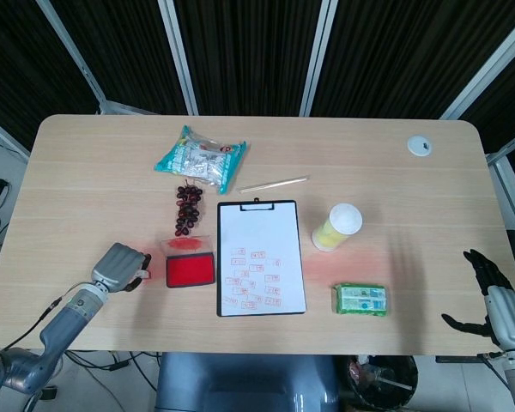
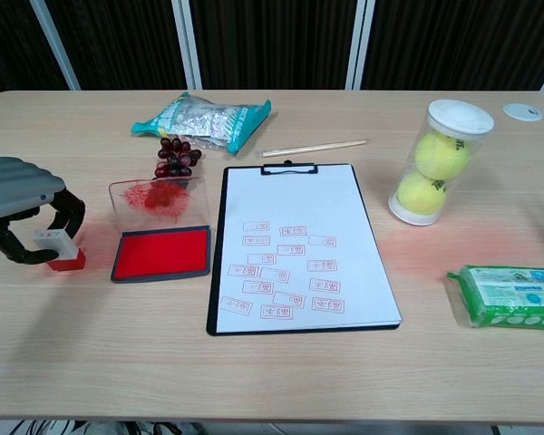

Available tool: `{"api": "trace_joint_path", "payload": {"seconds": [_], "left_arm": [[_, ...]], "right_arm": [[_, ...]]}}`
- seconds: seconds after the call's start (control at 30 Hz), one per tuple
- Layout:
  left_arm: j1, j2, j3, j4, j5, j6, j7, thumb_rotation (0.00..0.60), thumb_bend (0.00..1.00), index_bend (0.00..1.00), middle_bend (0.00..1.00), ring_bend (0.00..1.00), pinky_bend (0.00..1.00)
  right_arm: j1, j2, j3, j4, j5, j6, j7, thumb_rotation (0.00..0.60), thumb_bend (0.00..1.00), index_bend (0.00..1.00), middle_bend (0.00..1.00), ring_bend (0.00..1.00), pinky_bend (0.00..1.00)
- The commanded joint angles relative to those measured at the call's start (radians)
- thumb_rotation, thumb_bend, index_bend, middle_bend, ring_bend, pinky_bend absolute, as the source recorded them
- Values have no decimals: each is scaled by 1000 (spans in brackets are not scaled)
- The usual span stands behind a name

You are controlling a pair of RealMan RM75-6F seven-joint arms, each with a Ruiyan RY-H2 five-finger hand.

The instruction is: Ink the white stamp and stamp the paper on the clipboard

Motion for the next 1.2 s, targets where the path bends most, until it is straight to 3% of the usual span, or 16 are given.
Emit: {"api": "trace_joint_path", "payload": {"seconds": [0.03,1.2], "left_arm": [[3,0,-6,0,-4,-4,8,600,420,624,678,945,1000],[14,12,-49,-45,-95,-49,143,600,375,466,582,944,1000]], "right_arm": [[0,0,0,0,0,0,0,600,177,68,0,0,135],[-1,-1,1,-4,0,1,2,600,177,68,0,0,134]]}}
